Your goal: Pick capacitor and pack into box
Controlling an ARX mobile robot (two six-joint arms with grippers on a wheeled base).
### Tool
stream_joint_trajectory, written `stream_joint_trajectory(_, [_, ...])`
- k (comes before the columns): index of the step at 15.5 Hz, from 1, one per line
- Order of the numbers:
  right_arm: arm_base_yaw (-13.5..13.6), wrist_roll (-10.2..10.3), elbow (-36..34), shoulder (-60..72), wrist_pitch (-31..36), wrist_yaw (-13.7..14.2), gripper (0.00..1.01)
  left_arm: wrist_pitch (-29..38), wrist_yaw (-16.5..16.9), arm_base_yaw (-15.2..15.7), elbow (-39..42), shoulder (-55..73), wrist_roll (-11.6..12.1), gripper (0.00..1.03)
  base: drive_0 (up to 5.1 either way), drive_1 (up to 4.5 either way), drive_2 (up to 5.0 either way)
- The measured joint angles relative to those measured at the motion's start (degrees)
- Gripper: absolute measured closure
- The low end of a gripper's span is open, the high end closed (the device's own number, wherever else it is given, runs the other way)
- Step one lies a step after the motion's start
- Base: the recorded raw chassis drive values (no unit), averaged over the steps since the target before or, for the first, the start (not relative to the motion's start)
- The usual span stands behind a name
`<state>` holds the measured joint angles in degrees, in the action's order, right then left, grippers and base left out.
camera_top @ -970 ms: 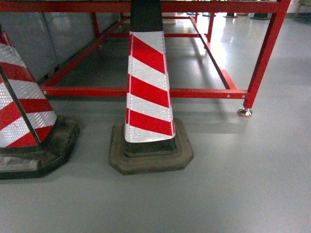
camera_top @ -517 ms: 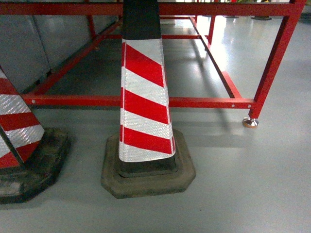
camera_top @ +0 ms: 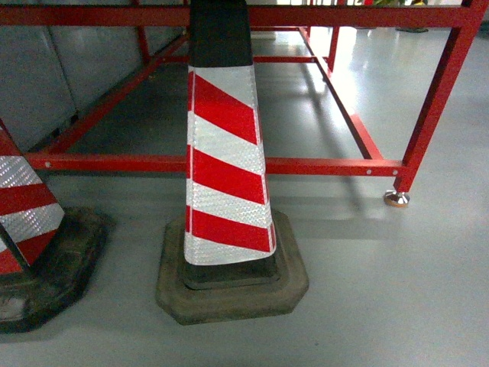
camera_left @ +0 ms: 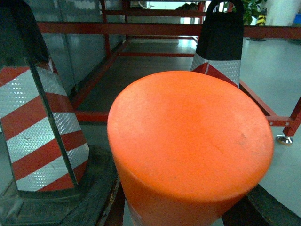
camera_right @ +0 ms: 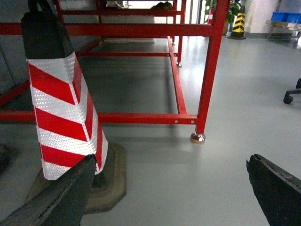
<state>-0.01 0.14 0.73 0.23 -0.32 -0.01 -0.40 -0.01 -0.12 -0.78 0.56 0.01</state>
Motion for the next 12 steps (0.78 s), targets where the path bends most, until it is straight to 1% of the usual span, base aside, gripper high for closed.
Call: stream_joint_trajectory(12, [0.00, -0.07, 0.00, 0.00, 0.09, 0.04, 0.03, -0.02, -0.04, 0.00, 0.00, 0.00, -0.02, 0.59, 0.0, 0.00, 0.0])
